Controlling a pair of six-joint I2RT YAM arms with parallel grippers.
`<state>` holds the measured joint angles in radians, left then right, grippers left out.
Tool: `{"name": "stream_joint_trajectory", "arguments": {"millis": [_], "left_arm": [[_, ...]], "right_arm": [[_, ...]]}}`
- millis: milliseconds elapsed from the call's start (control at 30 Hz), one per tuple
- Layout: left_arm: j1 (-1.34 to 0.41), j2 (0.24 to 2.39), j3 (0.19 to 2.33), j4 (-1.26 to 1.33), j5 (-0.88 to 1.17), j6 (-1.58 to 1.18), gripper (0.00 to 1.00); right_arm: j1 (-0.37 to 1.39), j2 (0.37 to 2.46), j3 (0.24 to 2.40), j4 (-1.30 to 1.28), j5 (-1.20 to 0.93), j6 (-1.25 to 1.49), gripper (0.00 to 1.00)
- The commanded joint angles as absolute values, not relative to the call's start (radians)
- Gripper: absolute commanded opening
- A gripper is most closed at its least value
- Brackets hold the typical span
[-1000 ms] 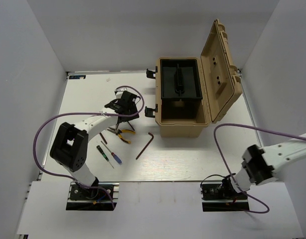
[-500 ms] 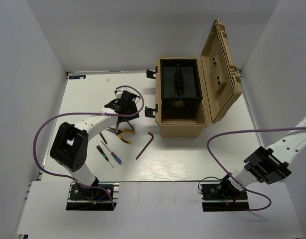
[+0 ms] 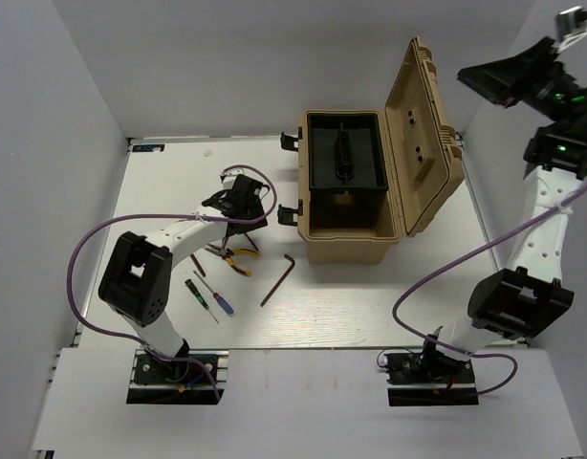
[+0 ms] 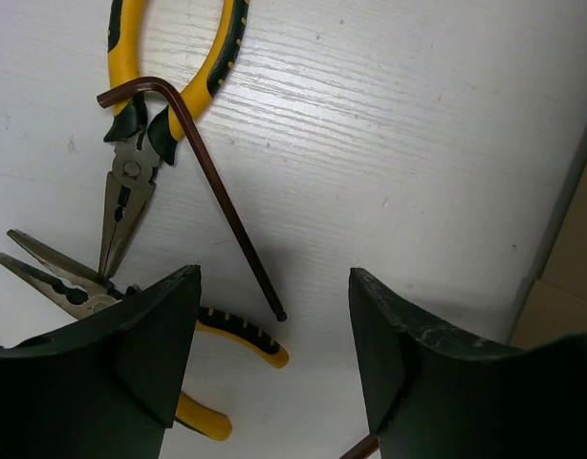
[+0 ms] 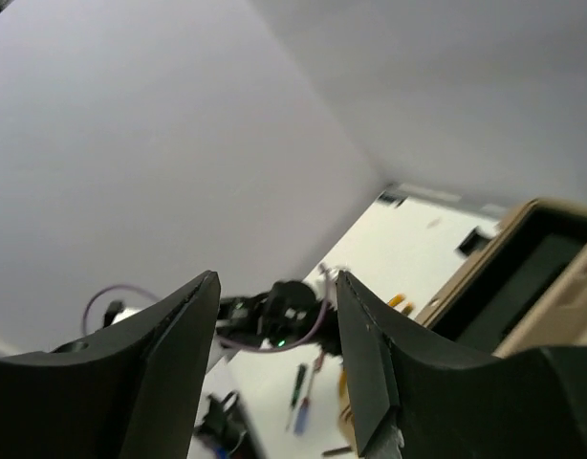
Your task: Sort the tools into containers
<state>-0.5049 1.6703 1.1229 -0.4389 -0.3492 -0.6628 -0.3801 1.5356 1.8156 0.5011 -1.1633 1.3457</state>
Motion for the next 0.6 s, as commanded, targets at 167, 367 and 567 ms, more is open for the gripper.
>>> {"name": "stream_joint_trajectory", "arguments": {"millis": [167,367,567], "left_arm": [[-0.499,1.687,1.135,-0.416,-0.341,-0.652,0.73],[-0.499,1.697,1.135,-0.416,-0.341,-0.643,0.73],[-0.489,1.706,1.135,-0.416,-0.341,-0.634,0.73]], "right_arm": [[-0.183,1.505,1.911,0.292,-1.325,1.012,0.49],[-0.104,1.512,2.074,-0.465,-1.226,0.446,0.17],[-0.034,1.480,2.112,-0.588,-0.688,0.152,0.17]]}}
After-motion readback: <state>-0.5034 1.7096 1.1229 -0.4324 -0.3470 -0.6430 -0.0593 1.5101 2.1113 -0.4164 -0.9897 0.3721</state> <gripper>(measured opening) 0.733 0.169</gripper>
